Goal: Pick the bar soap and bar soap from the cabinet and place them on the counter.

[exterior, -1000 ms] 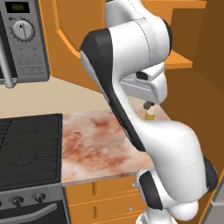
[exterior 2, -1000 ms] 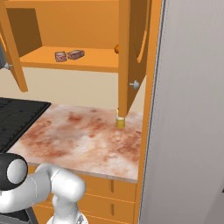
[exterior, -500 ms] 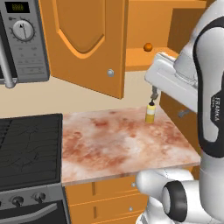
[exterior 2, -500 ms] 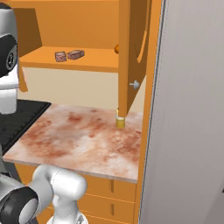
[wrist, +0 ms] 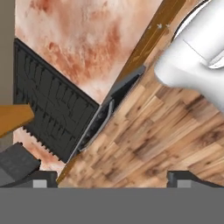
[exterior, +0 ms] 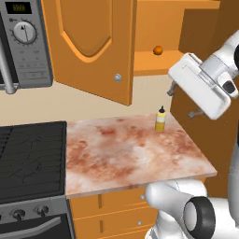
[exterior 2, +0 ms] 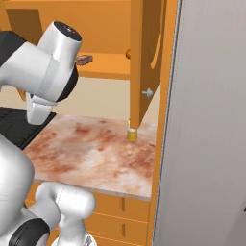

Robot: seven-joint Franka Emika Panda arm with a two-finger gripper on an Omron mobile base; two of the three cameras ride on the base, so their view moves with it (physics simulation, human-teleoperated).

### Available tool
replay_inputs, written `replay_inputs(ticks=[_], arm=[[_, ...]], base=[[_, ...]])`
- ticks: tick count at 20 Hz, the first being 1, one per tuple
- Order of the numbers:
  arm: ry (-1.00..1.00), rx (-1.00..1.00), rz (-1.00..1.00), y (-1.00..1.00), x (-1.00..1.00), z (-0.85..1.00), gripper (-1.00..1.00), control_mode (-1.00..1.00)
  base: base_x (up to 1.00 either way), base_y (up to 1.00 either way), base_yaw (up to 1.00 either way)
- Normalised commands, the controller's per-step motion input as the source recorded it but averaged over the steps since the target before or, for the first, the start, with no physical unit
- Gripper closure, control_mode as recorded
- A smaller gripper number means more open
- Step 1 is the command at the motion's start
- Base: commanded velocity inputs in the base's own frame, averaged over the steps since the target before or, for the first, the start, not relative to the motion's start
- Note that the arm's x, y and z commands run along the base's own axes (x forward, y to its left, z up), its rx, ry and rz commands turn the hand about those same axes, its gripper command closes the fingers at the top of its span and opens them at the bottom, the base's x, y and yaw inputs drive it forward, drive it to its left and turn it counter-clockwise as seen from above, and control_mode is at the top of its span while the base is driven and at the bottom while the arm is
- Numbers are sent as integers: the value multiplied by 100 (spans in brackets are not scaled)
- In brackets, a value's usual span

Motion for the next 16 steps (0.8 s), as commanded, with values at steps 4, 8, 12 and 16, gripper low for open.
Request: replay_inputs(ticks=[4,8,12,16], arm=[[19,0,4,8,98,2,-100,-100],[16,4,0,1,90,1,-100,-100],[1,6,-4,22,38,-17,-100,-100],[0,10,-8,15,40,-18,-100,-100]], base=[[0,0,0],[0,0,0],[0,0,0],[0,0,0]])
